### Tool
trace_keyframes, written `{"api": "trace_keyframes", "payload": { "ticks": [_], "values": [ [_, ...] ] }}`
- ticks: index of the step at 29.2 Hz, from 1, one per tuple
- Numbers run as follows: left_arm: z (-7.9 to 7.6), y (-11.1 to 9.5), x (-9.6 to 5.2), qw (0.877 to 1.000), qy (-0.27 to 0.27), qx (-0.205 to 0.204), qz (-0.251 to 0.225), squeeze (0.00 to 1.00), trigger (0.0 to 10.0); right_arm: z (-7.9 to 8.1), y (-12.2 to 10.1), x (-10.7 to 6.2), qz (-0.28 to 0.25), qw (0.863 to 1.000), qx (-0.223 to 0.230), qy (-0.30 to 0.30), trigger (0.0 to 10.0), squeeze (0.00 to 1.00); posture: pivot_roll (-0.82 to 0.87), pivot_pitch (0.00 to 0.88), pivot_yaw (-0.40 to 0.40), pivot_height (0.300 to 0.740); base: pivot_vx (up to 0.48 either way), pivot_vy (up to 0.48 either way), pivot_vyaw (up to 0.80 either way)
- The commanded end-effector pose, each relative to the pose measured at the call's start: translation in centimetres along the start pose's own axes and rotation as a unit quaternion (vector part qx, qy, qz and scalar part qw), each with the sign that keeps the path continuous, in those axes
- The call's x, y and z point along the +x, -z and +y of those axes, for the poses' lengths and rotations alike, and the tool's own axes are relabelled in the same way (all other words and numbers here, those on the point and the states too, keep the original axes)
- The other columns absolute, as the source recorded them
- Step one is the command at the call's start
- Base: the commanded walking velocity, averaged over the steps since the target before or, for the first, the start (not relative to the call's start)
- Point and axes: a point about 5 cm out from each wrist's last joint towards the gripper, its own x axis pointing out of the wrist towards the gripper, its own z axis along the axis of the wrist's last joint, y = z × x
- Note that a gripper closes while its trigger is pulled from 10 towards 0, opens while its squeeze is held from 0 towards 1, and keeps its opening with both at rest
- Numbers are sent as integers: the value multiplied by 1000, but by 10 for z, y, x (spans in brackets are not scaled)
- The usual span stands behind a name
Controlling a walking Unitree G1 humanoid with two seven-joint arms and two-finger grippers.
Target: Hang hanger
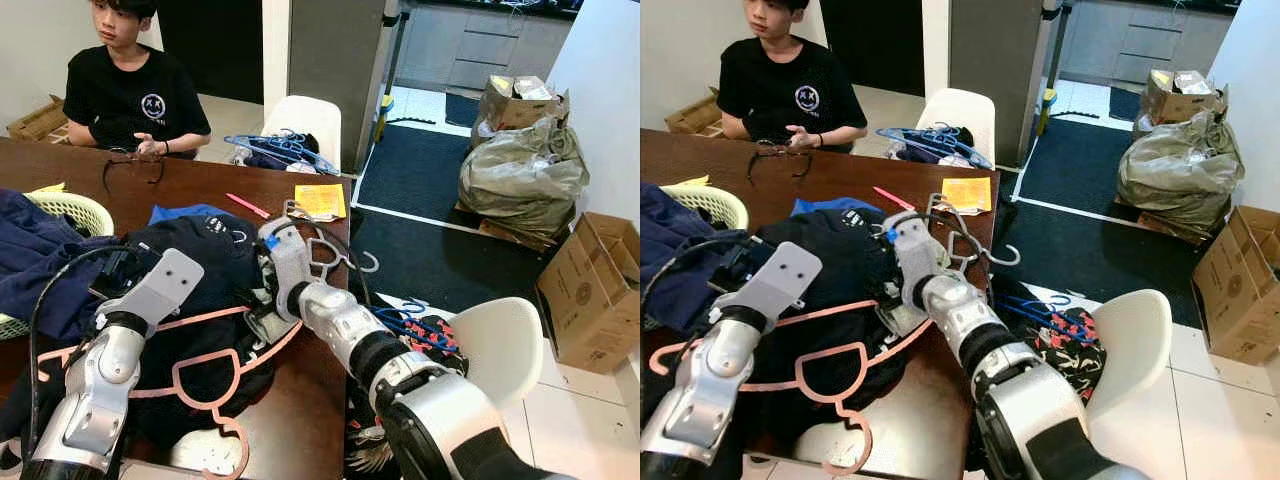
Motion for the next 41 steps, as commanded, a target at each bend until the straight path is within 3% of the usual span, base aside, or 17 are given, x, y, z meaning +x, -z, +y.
{"api": "trace_keyframes", "payload": {
  "ticks": [1,7,11,14,15,16,18,21,32,33,35,36,41],
  "values": [
    [-1,-1,-2,1000,0,7,0,0,10000,14,18,2,23,1000,10,-11,10000,1000,235,0,-77,740,0,0,0],
    [0,0,-3,1000,-1,5,1,0,10000,3,17,-1,5,999,36,18,10000,1000,235,0,-77,740,0,0,0],
    [0,-1,-2,1000,-1,5,1,0,10000,1,1,0,-48,995,82,15,10000,1000,231,0,-76,740,0,0,0],
    [1,-1,-2,1000,-1,5,1,0,10000,0,-3,0,-52,995,75,36,10000,1000,230,0,-75,740,0,0,0],
    [1,-1,-1,1000,-1,5,1,0,10000,0,-1,1,-43,996,58,47,10000,835,230,0,-76,740,0,0,0],
    [0,-1,-1,1000,-1,5,1,0,10000,-1,3,0,-27,997,33,62,10000,0,231,0,-77,740,0,0,0],
    [0,-1,-1,1000,-1,5,1,0,10000,-1,13,0,3,997,-8,82,10000,0,232,0,-76,740,0,0,0],
    [0,-1,-2,1000,-1,5,1,0,10000,2,19,0,23,996,-29,84,10000,0,234,0,-79,740,0,0,0],
    [0,-1,-2,1000,-2,3,1,0,10000,2,34,-2,68,994,-33,83,10000,0,234,0,-79,740,0,0,0],
    [0,-1,-2,1000,-1,3,1,0,10000,3,37,-2,75,994,-11,82,1804,0,229,0,-76,740,0,0,0],
    [-1,-2,-2,1000,-1,3,1,0,10000,3,37,-2,75,994,1,81,1804,0,229,0,-76,740,0,0,0],
    [-1,-2,-2,1000,-1,3,0,0,10000,5,36,-1,72,994,7,77,0,0,229,0,-76,740,0,0,0],
    [-1,-2,-1,1000,-2,2,1,0,10000,7,29,1,57,996,9,66,0,0,225,3,-84,740,0,0,0]
  ]
}}
